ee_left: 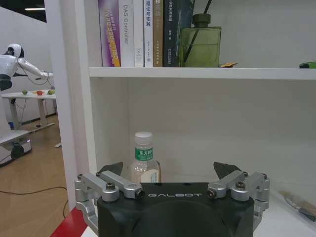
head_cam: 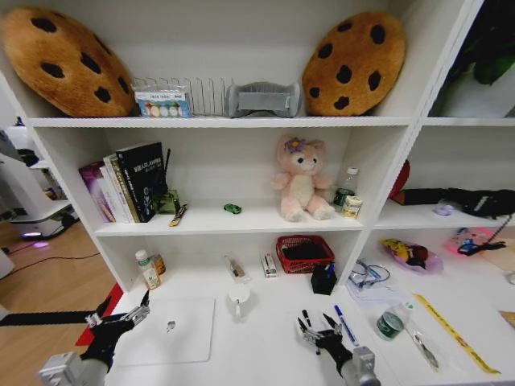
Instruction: Organize the objects on the table.
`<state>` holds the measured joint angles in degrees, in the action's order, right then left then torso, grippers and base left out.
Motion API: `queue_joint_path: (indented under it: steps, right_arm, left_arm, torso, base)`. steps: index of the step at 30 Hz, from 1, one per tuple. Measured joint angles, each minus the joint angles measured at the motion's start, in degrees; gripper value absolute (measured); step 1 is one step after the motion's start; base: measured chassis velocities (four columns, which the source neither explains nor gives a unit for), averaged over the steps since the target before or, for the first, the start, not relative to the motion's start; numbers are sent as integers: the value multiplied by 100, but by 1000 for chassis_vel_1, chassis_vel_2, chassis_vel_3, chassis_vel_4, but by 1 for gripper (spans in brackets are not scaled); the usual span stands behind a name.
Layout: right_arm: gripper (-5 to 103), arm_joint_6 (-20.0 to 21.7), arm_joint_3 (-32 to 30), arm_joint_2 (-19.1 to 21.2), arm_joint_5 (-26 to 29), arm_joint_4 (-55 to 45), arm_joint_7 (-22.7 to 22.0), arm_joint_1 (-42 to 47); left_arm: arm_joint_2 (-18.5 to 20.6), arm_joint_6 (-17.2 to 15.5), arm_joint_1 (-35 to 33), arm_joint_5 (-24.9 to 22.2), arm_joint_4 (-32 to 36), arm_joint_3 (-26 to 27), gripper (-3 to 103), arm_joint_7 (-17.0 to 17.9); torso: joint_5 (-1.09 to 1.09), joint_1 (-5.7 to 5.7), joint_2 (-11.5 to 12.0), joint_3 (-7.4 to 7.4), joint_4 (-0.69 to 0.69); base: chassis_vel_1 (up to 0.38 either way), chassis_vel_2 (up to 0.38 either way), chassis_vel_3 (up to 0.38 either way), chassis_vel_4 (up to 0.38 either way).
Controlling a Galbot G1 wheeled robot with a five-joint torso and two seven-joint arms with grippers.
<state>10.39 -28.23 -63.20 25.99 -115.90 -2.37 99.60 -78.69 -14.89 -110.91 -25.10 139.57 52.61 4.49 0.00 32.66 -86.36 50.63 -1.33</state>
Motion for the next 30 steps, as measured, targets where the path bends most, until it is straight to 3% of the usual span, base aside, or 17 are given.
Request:
queue_joint_path:
  steps: [2,5,7,9,10,14,16,18,21,23,25,26,30]
  right_arm:
    - [100,95,26,58,107,-5,-31,-42]
    - [86,110,106,157,195,62,-32,-141]
    - [86,107,116,157,195,89,-32,-162]
    - [74,116,135,143,207,153,-52,-199]
    - [74,116,135,143,207,153,-52,-199]
    - [57,176,169,104,214,262,-61,-237]
    - [57,195,182,92,213,285,-61,-254]
    - [41,211,207,85,211,308,-62,-278]
    - [36,235,238,94,213,315,-62,-301]
    - [20,256,246,109,220,321,-51,-316]
    - [20,259,250,116,230,323,-44,-320]
    - [12,257,250,125,248,320,-30,-323]
    - [12,189,224,141,287,202,50,-294]
  left_arm:
    - [0,0,0,0,0,0,100,1]
    - [0,0,0,0,0,0,100,1]
    - [0,0,0,0,0,0,100,1]
    - [0,0,0,0,0,0,100,1]
    - [0,0,0,0,0,0,100,1]
    - [0,0,0,0,0,0,100,1]
    - [0,0,0,0,0,0,100,1]
    - [0,0,0,0,0,0,100,1]
    - [0,0,0,0,0,0,100,1]
    - [0,0,0,0,0,0,100,1]
    - [0,0,0,0,0,0,100,1]
    - [0,0,0,0,0,0,100,1]
    - [0,0,0,0,0,0,100,1]
  torso:
    - [0,0,0,0,0]
    - [0,0,0,0,0]
    - [1,0,0,0,0]
    - [0,0,0,0,0]
    - [0,0,0,0,0]
    - [0,0,0,0,-1]
    - [0,0,0,0,-1]
    - [-1,0,0,0,0]
    - [-1,0,0,0,0]
    - [-1,0,0,0,0]
    - [-1,0,0,0,0]
    - [0,0,0,0,0]
    - [2,0,0,0,-1]
  base:
    - [0,0,0,0]
    - [0,0,0,0]
    - [0,0,0,0]
    - [0,0,0,0]
    - [0,0,0,0]
    - [0,0,0,0]
    - [0,0,0,0]
    - [0,0,0,0]
    - [0,0,0,0]
    - [0,0,0,0]
    - [0,0,0,0]
    - [0,0,0,0]
    - [0,0,0,0]
